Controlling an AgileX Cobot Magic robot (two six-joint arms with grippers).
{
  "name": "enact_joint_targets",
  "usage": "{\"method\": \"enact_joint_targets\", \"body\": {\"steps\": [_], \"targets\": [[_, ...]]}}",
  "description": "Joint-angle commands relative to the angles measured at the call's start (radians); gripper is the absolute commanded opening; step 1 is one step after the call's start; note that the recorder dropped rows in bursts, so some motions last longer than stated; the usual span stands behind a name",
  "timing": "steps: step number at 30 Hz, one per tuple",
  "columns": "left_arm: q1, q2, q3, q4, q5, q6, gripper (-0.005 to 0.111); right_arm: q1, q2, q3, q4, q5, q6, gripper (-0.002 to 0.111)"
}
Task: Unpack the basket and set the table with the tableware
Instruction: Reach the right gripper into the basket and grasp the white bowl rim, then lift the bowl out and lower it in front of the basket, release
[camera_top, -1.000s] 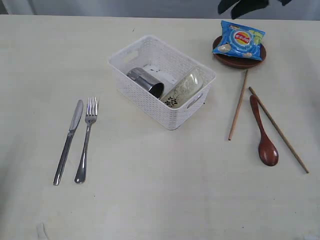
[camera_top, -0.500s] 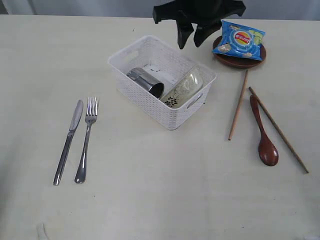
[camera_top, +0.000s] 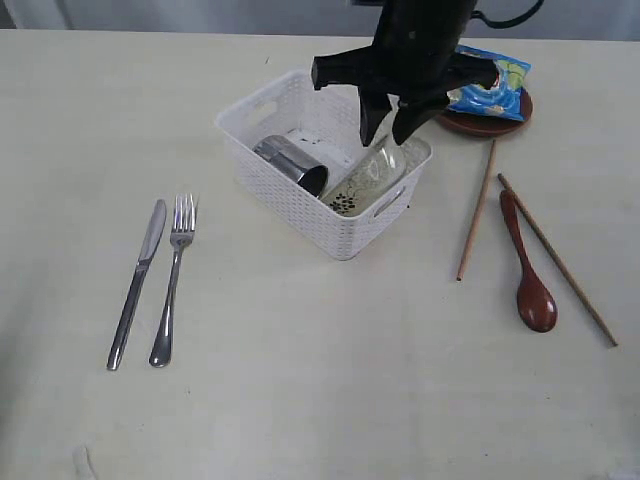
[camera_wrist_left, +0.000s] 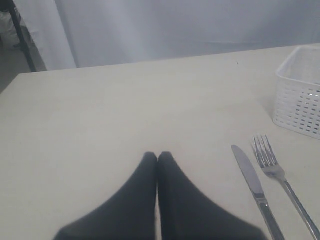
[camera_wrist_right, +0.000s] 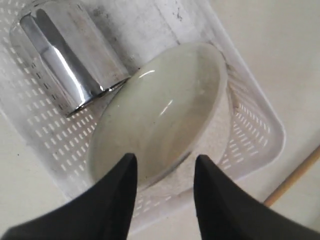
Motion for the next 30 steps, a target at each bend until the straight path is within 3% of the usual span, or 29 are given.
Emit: {"method": "enact_joint_targets", "body": {"steps": [1, 6, 12, 23, 30], "targets": [[-0.005, -0.002, 0.002, 0.003, -0.001, -0.002, 0.000, -0.002, 0.033, 0.000, 0.001, -0.017, 0.044, 0.037], [-0.005, -0.002, 0.002, 0.003, -0.001, -0.002, 0.000, -0.002, 0.083, 0.000, -0.038, 0.019, 0.066, 0.034], [-0.005, -0.002, 0.002, 0.003, -0.001, -0.002, 0.000, -0.002, 0.087, 0.000, -0.079, 0.026, 0.027, -0.001], [-0.005, -0.002, 0.002, 0.003, -0.001, -0.002, 0.000, -0.002, -0.010, -0.072, -0.246, 0.053, -0.025, 0.000], [-0.005, -0.002, 0.002, 0.003, -0.001, -0.002, 0.000, -0.002, -0.119, -0.098, -0.055, 0.053, -0.201, 0.000]]}}
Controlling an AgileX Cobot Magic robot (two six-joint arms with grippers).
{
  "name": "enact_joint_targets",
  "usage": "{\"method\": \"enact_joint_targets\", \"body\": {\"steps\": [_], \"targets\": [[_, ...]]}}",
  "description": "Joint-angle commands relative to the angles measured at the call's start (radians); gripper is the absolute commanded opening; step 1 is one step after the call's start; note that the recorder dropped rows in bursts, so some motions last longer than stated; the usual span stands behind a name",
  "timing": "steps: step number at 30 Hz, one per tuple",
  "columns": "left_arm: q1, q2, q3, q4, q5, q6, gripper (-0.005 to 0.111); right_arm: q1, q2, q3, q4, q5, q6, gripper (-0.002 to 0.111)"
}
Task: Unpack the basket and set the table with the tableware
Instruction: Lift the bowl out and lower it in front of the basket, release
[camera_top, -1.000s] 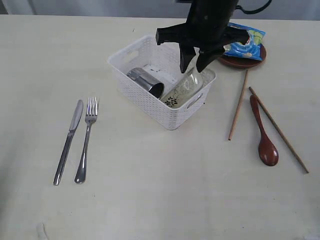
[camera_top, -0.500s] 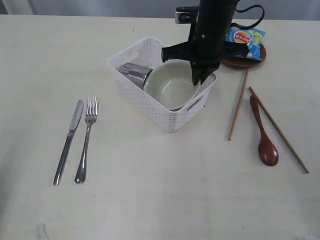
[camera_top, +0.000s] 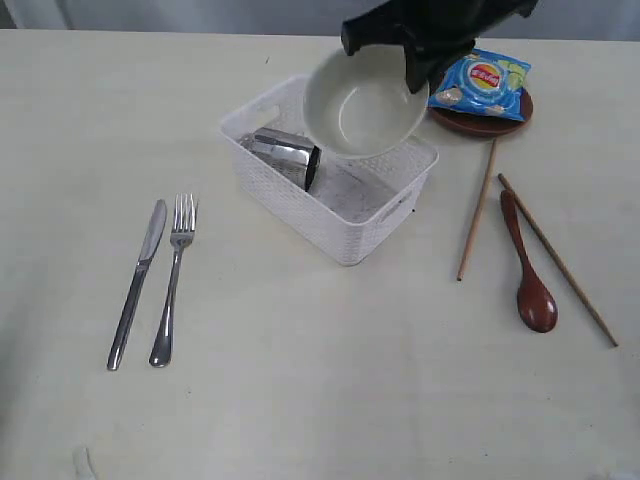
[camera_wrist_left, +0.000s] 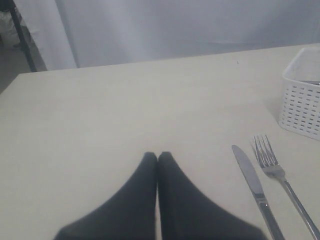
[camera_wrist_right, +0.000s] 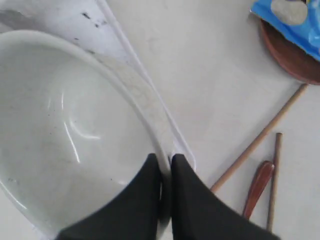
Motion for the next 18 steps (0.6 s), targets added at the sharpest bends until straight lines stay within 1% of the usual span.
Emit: {"method": "enact_joint_targets", "body": {"steps": [1, 5, 6, 10, 14, 18], "targets": [[-0.005, -0.002, 0.002, 0.003, -0.001, -0.002, 0.000, -0.002, -0.066, -0.008, 0.191, 0.006, -0.139, 0.000], [-0.005, -0.002, 0.002, -0.006, -0.001, -0.002, 0.000, 0.002, -0.073, 0.040, 0.417, 0.006, -0.264, 0.000], [-0.005, -0.002, 0.002, -0.006, -0.001, -0.002, 0.000, 0.009, -0.073, 0.059, 0.439, 0.006, -0.277, 0.000], [-0.005, -0.002, 0.002, -0.006, -0.001, -0.002, 0.000, 0.051, -0.073, 0.181, 0.443, -0.003, -0.284, 0.000], [-0.005, -0.002, 0.002, -0.006, -0.001, -0.002, 0.000, 0.106, -0.073, 0.329, 0.443, -0.079, -0.290, 0.000], [-0.005, -0.002, 0.002, -0.006, -0.001, -0.002, 0.000, 0.140, -0.073, 0.436, 0.443, -0.167, -0.295, 0.000]]}}
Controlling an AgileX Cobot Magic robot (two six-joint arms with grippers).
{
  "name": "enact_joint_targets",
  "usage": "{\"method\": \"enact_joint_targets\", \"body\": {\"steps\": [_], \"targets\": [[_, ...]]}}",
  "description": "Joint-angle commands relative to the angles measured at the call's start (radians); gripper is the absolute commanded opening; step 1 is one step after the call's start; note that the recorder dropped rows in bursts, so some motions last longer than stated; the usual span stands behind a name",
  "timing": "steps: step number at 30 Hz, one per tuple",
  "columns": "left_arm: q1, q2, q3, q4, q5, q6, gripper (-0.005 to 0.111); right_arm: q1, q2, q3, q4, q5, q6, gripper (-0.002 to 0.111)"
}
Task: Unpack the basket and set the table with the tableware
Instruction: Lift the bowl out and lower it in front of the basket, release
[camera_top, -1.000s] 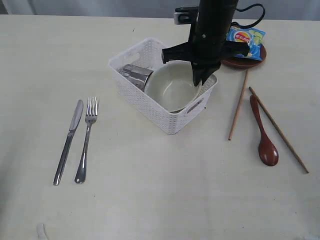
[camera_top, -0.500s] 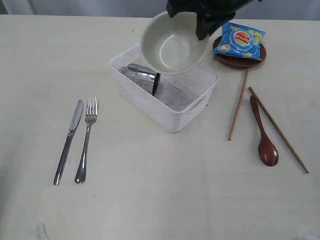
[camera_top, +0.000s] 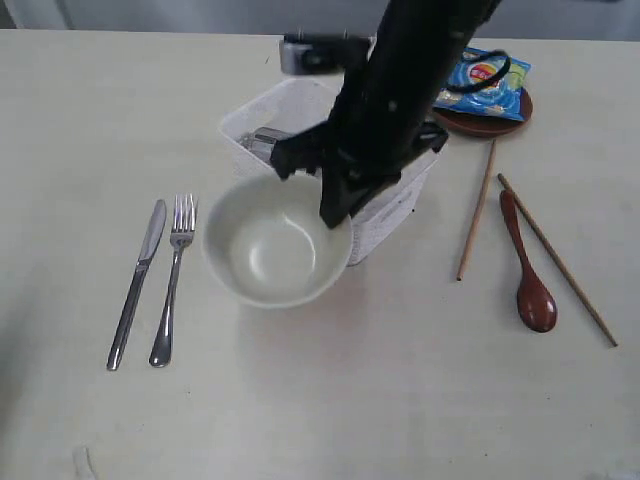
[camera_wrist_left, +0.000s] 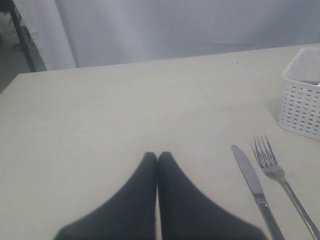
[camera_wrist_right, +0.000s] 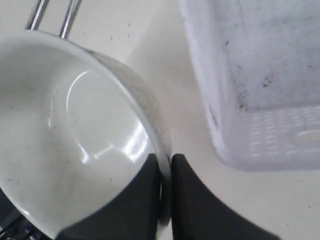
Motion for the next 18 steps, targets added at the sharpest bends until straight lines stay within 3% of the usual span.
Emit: {"method": "enact_joint_targets", "body": {"steps": [1, 10, 18], "targets": [[-0.005, -0.002, 0.002, -0.006, -0.001, -0.002, 0.000, 0.027, -0.007, 0.104, 0.009, -0.105, -0.017, 0.000], [-0.005, -0.002, 0.002, -0.006, -0.001, -0.002, 0.000, 0.023, -0.007, 0.188, 0.020, -0.244, -0.017, 0.000], [-0.005, -0.002, 0.002, -0.006, -0.001, -0.002, 0.000, 0.023, 0.006, 0.188, -0.272, -0.347, 0.194, 0.000]]}}
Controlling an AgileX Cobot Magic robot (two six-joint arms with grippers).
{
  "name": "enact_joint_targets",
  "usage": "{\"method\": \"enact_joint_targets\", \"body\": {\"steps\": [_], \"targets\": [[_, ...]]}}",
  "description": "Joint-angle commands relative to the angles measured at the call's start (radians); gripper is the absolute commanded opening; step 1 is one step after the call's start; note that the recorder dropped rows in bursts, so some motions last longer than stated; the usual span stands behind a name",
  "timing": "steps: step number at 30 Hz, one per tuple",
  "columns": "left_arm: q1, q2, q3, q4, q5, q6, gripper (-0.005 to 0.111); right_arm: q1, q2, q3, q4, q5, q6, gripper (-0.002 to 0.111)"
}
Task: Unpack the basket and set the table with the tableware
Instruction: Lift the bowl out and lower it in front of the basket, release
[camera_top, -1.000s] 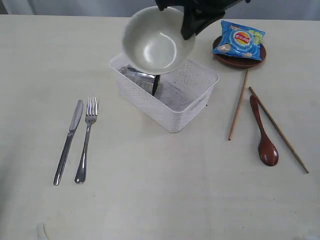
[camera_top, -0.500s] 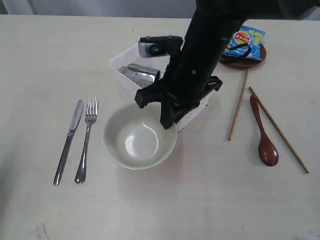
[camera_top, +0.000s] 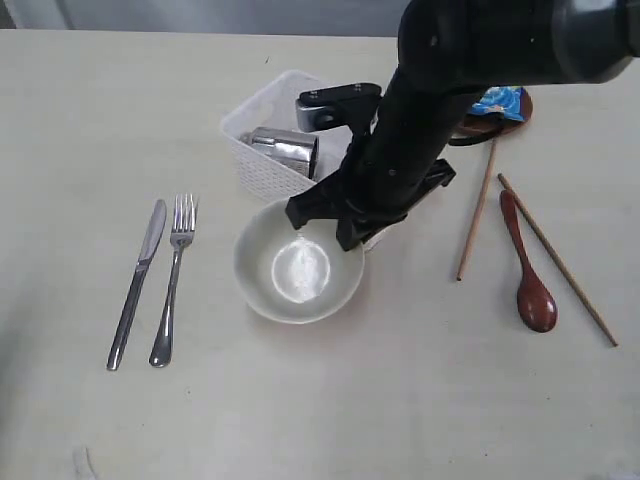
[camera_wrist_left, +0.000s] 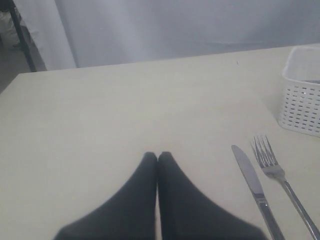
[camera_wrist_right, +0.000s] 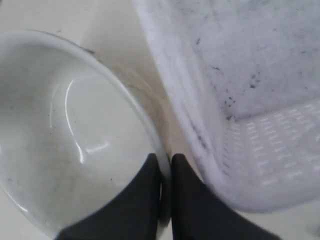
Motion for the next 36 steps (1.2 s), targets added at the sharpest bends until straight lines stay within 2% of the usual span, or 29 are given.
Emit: {"method": "enact_joint_targets", "body": {"steps": [1, 5, 9, 13, 30, 32, 36], "targets": [[-0.005, -0.002, 0.002, -0.006, -0.001, -0.002, 0.000, -0.003, 0.007, 0.004, -0.135, -0.045, 0.107, 0.000], [-0.005, -0.002, 0.002, -0.002, -0.001, -0.002, 0.000, -0.003, 0.004, 0.004, -0.098, -0.022, 0.086, 0.000], [-0.005, -0.002, 0.002, -0.002, -0.001, -0.002, 0.000, -0.001, 0.002, 0.006, 0.048, 0.055, -0.018, 0.000], [-0.005, -0.002, 0.002, -0.002, -0.001, -0.002, 0.000, -0.001, 0.002, 0.017, 0.163, 0.045, -0.097, 0.000], [-0.005, -0.002, 0.002, -0.002, -0.001, -0.002, 0.000, -0.001, 0.026, 0.067, 0.166, -0.025, -0.096, 0.000], [-0.005, -0.002, 0.002, -0.002, -0.001, -0.002, 0.000, -0.001, 0.026, 0.067, 0.157, -0.025, -0.096, 0.008], [-0.005, -0.002, 0.002, -0.002, -0.001, -0.002, 0.000, -0.003, 0.026, 0.067, 0.127, -0.025, -0.069, 0.033]]}}
